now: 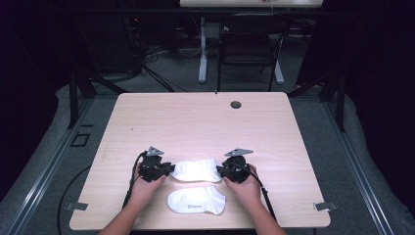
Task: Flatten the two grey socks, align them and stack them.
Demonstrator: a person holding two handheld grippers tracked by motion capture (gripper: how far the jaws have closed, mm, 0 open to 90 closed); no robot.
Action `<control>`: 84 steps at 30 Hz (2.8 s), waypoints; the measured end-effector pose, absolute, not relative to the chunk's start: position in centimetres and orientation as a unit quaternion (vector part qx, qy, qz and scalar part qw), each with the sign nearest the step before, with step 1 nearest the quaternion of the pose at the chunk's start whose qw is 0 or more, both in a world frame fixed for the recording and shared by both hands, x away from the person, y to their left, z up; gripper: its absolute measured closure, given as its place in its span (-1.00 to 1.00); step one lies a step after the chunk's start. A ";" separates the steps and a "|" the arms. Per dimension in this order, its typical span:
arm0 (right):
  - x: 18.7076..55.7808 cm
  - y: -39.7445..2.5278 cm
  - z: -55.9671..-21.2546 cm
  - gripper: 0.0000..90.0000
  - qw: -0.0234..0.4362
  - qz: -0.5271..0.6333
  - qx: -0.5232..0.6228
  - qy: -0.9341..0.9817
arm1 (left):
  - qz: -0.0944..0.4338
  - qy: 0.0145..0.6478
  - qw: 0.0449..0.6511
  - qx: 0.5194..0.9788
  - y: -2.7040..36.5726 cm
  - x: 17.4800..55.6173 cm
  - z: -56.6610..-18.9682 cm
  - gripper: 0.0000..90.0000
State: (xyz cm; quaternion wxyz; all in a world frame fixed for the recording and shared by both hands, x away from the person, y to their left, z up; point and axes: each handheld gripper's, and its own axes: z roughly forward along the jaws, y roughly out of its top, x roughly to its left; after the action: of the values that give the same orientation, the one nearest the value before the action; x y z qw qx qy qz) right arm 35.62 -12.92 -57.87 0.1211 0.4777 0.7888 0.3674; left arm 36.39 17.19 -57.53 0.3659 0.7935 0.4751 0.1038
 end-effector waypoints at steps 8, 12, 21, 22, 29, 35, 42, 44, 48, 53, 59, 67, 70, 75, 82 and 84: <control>35.4 -12.7 -57.9 0.73 0.128 0.362 0.465 0.798 | 0.113 0.465 0.362 0.800 16.9 36.2 -57.7 0.80; 35.2 -12.5 -57.9 0.82 0.129 0.364 0.459 0.800 | 0.113 0.465 0.363 0.800 16.8 36.1 -57.8 0.89; 35.0 -12.3 -57.7 0.91 0.137 0.357 0.456 0.804 | 0.107 0.466 0.368 0.797 17.0 36.1 -57.7 0.98; 34.9 -12.3 -57.6 0.91 0.136 0.357 0.456 0.804 | 0.106 0.466 0.369 0.797 17.0 36.1 -57.7 0.98; 34.8 -12.7 -57.0 0.92 0.125 0.375 0.455 0.798 | 0.105 0.465 0.379 0.793 17.2 35.8 -57.2 0.98; 34.4 -12.8 -56.2 0.92 0.126 0.392 0.452 0.792 | 0.106 0.461 0.389 0.790 17.5 35.3 -56.6 0.98; 33.7 -13.1 -54.6 0.92 0.124 0.418 0.447 0.781 | 0.103 0.458 0.404 0.785 17.9 34.7 -55.5 0.98; 33.4 -13.2 -54.3 0.92 0.121 0.421 0.445 0.781 | 0.102 0.457 0.406 0.785 18.0 34.5 -55.3 0.98; 32.9 -13.3 -53.7 0.92 0.120 0.427 0.440 0.781 | 0.100 0.452 0.409 0.786 18.0 33.8 -54.9 0.98; 32.1 -13.5 -53.0 0.92 0.119 0.426 0.430 0.787 | 0.100 0.445 0.412 0.789 18.0 32.8 -54.5 0.98; 30.7 -13.9 -52.8 0.92 0.115 0.431 0.424 0.788 | 0.095 0.433 0.412 0.796 18.0 31.5 -54.3 0.98; 28.7 -14.0 -53.0 0.92 0.110 0.418 0.405 0.806 | 0.080 0.426 0.405 0.805 18.1 29.7 -54.2 0.98; 28.1 -14.0 -53.1 0.92 0.107 0.412 0.397 0.813 | 0.079 0.423 0.405 0.807 18.2 29.0 -54.1 0.98; 27.4 -13.9 -53.2 0.92 0.102 0.406 0.393 0.818 | 0.074 0.419 0.404 0.810 18.4 27.7 -54.1 0.98; 26.0 -14.2 -53.3 0.92 0.095 0.399 0.390 0.824 | 0.073 0.410 0.398 0.818 18.3 26.3 -54.2 0.98; 25.7 -14.3 -53.4 0.92 0.095 0.395 0.388 0.827 | 0.073 0.409 0.397 0.818 18.2 26.1 -54.3 0.98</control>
State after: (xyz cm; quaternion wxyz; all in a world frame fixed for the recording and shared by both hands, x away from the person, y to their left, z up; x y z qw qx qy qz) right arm 25.70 -14.27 -53.43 0.0947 0.3880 0.8271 0.3954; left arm 26.10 18.22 -54.31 0.3966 0.8184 0.4093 0.0730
